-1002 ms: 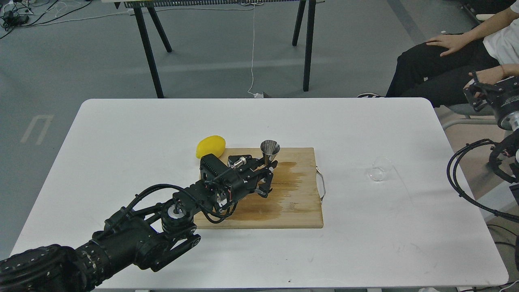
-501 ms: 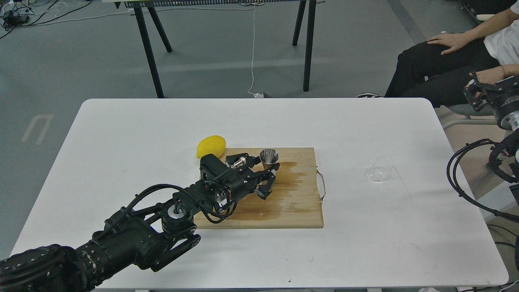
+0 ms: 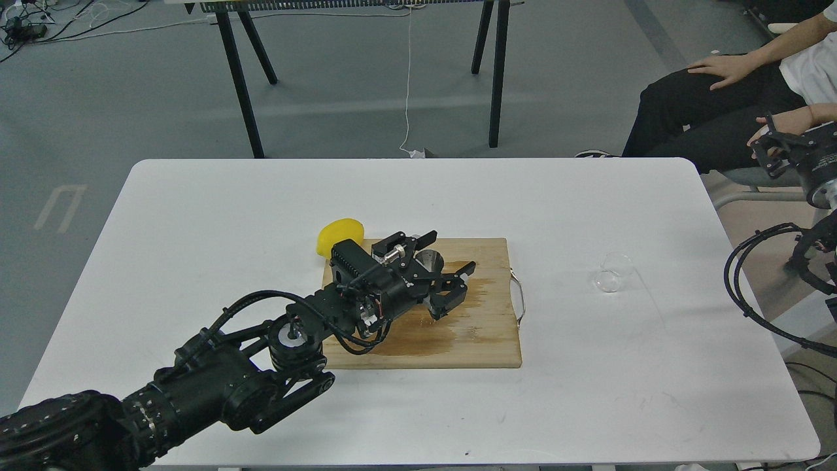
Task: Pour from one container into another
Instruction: 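Open the left gripper and lift the left arm away from the jigger, then move the right gripper toward the small clear glass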
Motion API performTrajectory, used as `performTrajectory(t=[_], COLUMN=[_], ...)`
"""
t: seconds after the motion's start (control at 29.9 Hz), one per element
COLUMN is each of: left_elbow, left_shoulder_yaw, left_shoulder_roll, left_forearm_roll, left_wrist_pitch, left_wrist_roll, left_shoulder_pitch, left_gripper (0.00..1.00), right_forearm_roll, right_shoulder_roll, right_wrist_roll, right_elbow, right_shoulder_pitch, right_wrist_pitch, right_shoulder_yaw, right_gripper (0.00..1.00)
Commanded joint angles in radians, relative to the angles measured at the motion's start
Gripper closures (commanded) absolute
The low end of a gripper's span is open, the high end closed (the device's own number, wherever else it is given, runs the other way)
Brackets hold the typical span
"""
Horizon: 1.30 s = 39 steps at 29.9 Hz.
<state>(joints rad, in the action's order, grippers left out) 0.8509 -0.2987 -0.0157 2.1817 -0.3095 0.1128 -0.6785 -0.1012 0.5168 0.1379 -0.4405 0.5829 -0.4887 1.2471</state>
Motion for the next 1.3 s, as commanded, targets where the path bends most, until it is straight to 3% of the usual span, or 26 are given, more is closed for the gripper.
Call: performTrajectory(t=[0.0, 0.17, 0.4, 0.47, 0.6, 0.67, 0.87, 1.04, 1.14, 1.27], left_elbow=[0.072, 0.151, 0.120, 0.088, 0.073, 0.063, -0.038, -0.173, -0.233, -0.243], left_shoulder_yaw=[-0.066, -0.076, -0.155, -0.160, -0.256, -0.299, -0.414, -0.497, -0.499, -0.502], left_shoulder_roll=[-0.029, -0.111, -0.217, -0.228, -0.256, -0.271, -0.265, -0.251, -0.228, -0.207], left_forearm_roll=[0.000, -0.035, -0.684, -0.861, -1.228, -1.380, -1.699, -2.078, -2.207, -2.255], left_wrist_pitch=[0.009, 0.010, 0.023, 0.070, 0.206, 0.266, 0.397, 0.582, 0.604, 0.609], left_wrist_roll=[0.002, 0.024, 0.054, 0.073, 0.180, 0.188, 0.202, 0.192, 0.188, 0.171], left_shoulder_pitch=[-0.024, -0.096, -0.196, -0.207, -0.208, -0.204, -0.190, -0.148, -0.147, -0.142], left_gripper=[0.05, 0.05, 0.01, 0.01, 0.00, 0.00, 0.01, 0.00, 0.00, 0.00], right_forearm_roll=[0.000, 0.000, 0.000, -0.003, -0.008, -0.015, -0.113, -0.156, -0.244, -0.285], right_shoulder_roll=[0.019, 0.046, 0.062, 0.062, 0.063, 0.063, 0.066, 0.043, 0.020, -0.024], right_wrist_roll=[-0.001, -0.001, -0.012, -0.015, -0.017, -0.017, -0.014, -0.012, -0.012, -0.017], right_elbow=[0.000, 0.000, -0.012, -0.023, -0.034, -0.053, -0.288, -0.571, -0.759, -0.862], right_shoulder_pitch=[0.000, 0.000, 0.002, 0.000, -0.011, -0.035, -0.265, -0.510, -0.655, -0.767], right_wrist_pitch=[0.000, 0.000, 0.000, 0.000, 0.000, 0.000, 0.000, 0.000, 0.002, 0.125], right_shoulder_yaw=[-0.002, -0.003, -0.066, -0.066, -0.057, -0.054, -0.005, 0.110, 0.118, 0.112], right_gripper=[0.00, 0.00, 0.00, 0.00, 0.00, 0.00, 0.00, 0.00, 0.00, 0.00])
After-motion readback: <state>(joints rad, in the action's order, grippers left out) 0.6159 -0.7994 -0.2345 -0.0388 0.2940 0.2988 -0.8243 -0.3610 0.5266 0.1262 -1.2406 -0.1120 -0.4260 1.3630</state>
